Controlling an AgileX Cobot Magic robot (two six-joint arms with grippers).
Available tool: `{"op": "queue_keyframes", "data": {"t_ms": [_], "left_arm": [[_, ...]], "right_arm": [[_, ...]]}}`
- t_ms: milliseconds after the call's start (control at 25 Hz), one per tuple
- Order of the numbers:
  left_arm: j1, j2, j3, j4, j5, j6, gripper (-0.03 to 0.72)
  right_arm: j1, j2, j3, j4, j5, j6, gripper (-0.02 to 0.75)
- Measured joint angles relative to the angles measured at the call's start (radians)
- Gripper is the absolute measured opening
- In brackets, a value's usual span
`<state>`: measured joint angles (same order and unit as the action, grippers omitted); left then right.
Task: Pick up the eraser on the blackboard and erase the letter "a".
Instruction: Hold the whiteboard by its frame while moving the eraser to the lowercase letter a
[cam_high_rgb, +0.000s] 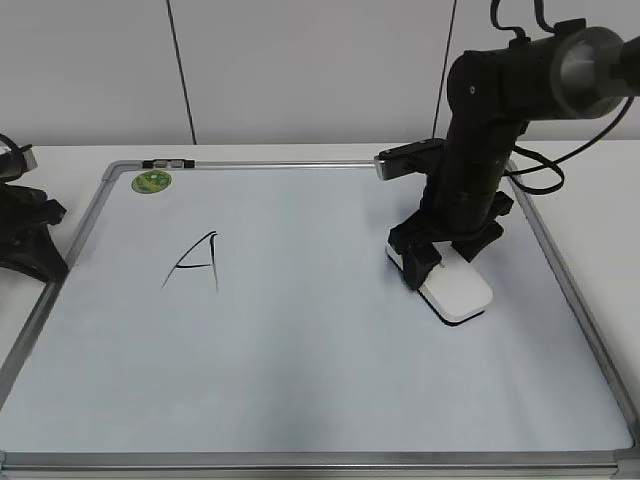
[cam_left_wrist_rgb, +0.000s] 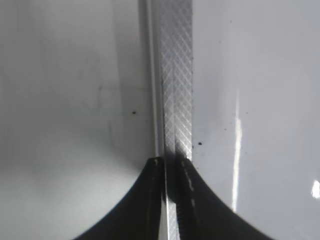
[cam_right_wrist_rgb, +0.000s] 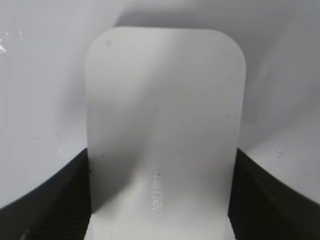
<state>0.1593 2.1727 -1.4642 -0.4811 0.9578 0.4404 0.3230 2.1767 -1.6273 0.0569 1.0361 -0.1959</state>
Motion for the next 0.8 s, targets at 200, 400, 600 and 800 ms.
{"op": "queue_keyframes", "data": {"t_ms": [200, 400, 600, 800], "left_arm": [[0.0, 0.0, 0.0, 0.0, 0.0, 0.0, 0.044], [0.0, 0.0, 0.0, 0.0, 0.0, 0.0, 0.044], [0.0, 0.0, 0.0, 0.0, 0.0, 0.0, 0.045], [0.0, 0.0, 0.0, 0.0, 0.0, 0.0, 0.044]], "right_arm": [[-0.025, 0.0, 0.0, 0.024, 0.0, 0.008, 0.543], [-0.075, 0.0, 0.0, 0.033, 0.0, 0.01, 0.543], [-0.138, 0.007, -0.021, 0.014, 0.022, 0.012, 0.543], [-0.179, 0.021, -0.067, -0.018, 0.066, 0.022, 0.543]]}}
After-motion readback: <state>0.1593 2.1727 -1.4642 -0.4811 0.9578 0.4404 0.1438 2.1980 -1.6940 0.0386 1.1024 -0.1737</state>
